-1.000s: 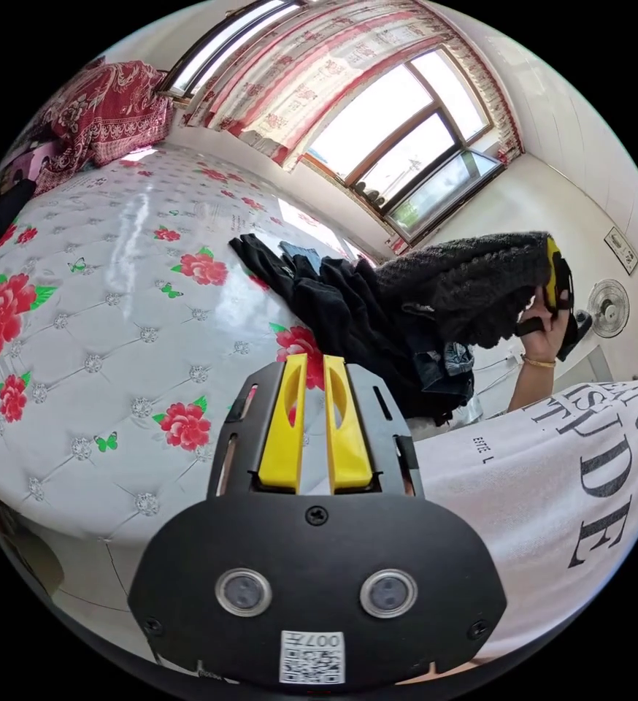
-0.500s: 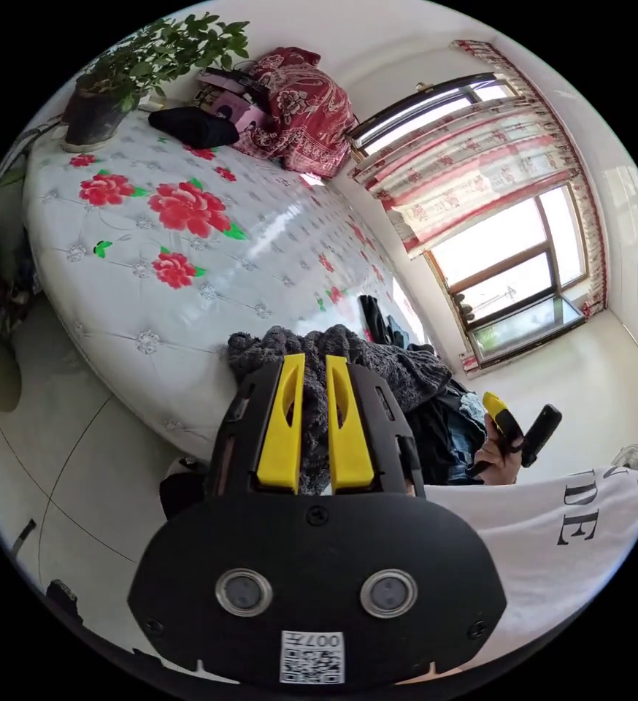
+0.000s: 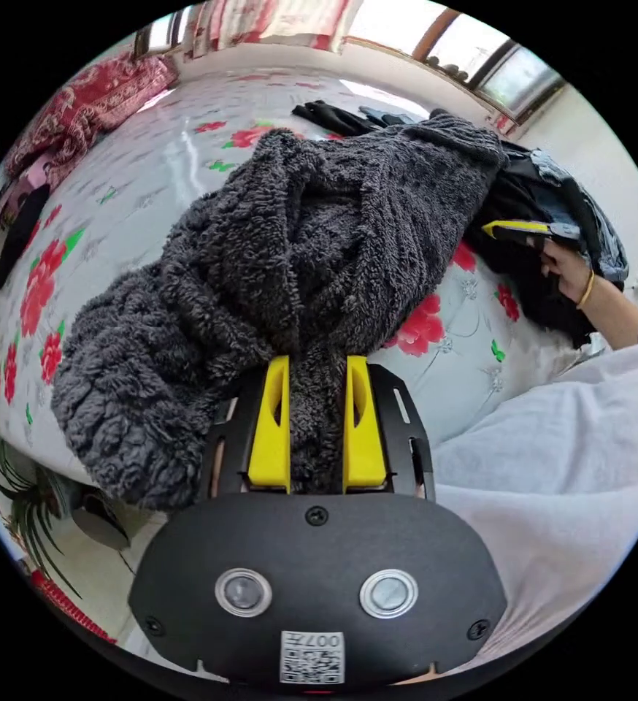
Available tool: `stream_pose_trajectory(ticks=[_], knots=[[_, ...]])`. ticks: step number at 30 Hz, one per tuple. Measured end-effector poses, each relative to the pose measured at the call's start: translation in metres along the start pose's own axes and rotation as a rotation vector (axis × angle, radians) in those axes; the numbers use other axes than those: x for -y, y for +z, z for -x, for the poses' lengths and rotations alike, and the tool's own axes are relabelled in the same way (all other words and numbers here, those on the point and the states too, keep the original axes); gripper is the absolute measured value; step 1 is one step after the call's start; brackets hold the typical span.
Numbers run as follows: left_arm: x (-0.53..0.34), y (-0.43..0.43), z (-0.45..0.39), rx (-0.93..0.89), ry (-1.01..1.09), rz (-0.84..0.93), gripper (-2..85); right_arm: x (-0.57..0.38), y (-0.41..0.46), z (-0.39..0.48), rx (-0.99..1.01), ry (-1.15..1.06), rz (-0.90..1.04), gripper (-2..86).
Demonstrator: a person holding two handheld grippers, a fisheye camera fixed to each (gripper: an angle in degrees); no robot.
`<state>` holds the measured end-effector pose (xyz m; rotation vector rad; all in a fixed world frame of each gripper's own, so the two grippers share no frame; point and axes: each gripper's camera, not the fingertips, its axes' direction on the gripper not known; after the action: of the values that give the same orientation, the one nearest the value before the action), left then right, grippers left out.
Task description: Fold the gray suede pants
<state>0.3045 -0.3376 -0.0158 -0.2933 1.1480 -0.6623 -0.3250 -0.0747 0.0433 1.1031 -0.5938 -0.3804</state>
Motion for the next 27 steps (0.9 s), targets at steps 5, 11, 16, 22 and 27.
stream_pose_trajectory(ticks=[5, 11, 16, 22, 27], knots=[[0.035, -0.003, -0.013, 0.314, -0.023, 0.163, 5.6, -0.009, 0.04, 0.003, -0.158, -0.126, -0.047, -0.4], [0.061, 0.011, 0.033, 0.576, -0.149, 0.375, 4.4, -0.059, 0.051, -0.081, -0.39, -0.117, -0.038, -0.4], [0.081, 0.004, 0.114, 0.641, -0.424, 0.568, 3.7, -0.058, 0.06, -0.137, -0.455, -0.095, -0.033, -0.4], [0.082, 0.003, 0.143, 0.557, -0.385, 0.533, 3.2, -0.049, 0.044, -0.145, -0.383, 0.034, 0.009, 0.2], [0.071, -0.011, 0.176, 0.485, -0.381, 0.376, 2.8, -0.047, -0.026, -0.073, -0.173, 0.128, -0.118, 3.6]])
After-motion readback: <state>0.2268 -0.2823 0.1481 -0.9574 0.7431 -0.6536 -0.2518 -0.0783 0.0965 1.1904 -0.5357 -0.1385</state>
